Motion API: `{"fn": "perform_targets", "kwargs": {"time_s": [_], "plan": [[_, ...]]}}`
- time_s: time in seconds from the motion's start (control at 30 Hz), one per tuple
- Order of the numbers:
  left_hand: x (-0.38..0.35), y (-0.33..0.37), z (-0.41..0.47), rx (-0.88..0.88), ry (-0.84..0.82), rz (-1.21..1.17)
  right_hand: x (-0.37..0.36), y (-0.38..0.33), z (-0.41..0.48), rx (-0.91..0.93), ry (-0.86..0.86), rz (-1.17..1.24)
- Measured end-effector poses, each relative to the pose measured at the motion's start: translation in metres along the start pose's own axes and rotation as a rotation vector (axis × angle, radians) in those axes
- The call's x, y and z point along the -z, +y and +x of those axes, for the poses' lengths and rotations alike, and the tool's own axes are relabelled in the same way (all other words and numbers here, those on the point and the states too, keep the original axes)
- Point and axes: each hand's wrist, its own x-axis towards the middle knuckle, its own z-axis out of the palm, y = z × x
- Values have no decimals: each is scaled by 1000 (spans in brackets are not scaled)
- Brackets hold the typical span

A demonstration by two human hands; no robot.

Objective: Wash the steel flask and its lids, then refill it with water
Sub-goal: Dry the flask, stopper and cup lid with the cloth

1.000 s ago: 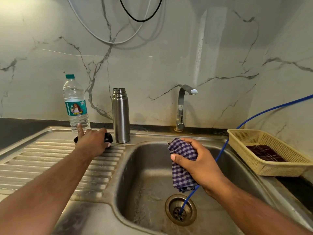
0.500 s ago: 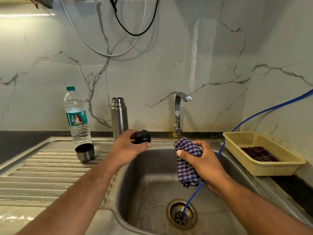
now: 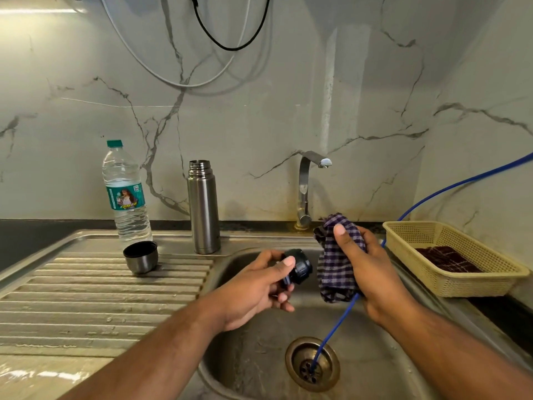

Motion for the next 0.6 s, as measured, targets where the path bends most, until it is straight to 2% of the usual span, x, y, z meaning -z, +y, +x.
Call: {"fn": "perform_targets", "kwargs": {"time_s": [0.1,0.23,0.37,0.6], "plan": [[-7,0,0,-21,-41,-17,-5,-3,-6,-7,-58,88],[-11,-1,2,-23,-43,-51,-10,-5,-17,79,-272,-37],[-19,3,0,-26,79,-42,-9,-8,-25,342,-495,-343],[-37,4,-8,147,351,-10,-4,-11,-20,887,-588,-728]]}}
